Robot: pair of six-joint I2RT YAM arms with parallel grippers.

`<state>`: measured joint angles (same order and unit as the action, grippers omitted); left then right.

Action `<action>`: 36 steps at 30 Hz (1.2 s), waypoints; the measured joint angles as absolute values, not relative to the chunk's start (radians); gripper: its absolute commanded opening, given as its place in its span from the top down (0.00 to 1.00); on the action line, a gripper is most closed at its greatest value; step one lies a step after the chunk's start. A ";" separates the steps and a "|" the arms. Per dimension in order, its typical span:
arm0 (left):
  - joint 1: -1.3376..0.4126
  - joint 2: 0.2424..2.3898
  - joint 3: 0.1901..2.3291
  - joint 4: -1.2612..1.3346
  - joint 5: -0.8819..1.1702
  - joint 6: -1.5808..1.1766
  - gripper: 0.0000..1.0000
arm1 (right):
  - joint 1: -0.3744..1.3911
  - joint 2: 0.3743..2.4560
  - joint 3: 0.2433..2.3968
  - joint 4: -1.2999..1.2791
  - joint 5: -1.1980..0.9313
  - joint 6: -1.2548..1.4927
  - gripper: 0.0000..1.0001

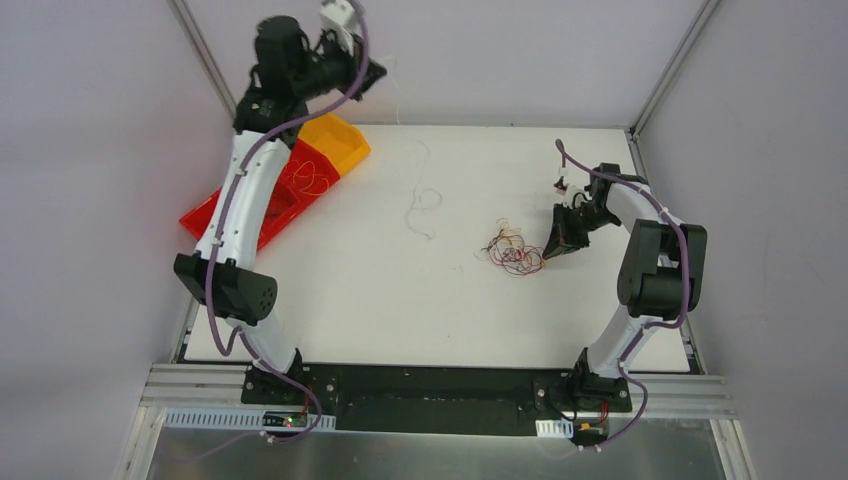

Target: Untangle the cables

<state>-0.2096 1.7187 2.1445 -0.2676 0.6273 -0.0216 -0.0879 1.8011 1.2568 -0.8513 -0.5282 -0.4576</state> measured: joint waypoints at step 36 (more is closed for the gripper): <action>-0.438 2.237 1.802 -0.586 0.334 -0.073 0.45 | -0.088 1.801 1.207 -0.848 -0.533 -0.446 1.00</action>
<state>-0.4377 2.2372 1.8015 -0.5861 0.3336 -0.0731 -0.0879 1.8008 1.2068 -0.8482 -0.5327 -0.4461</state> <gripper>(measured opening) 0.554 0.005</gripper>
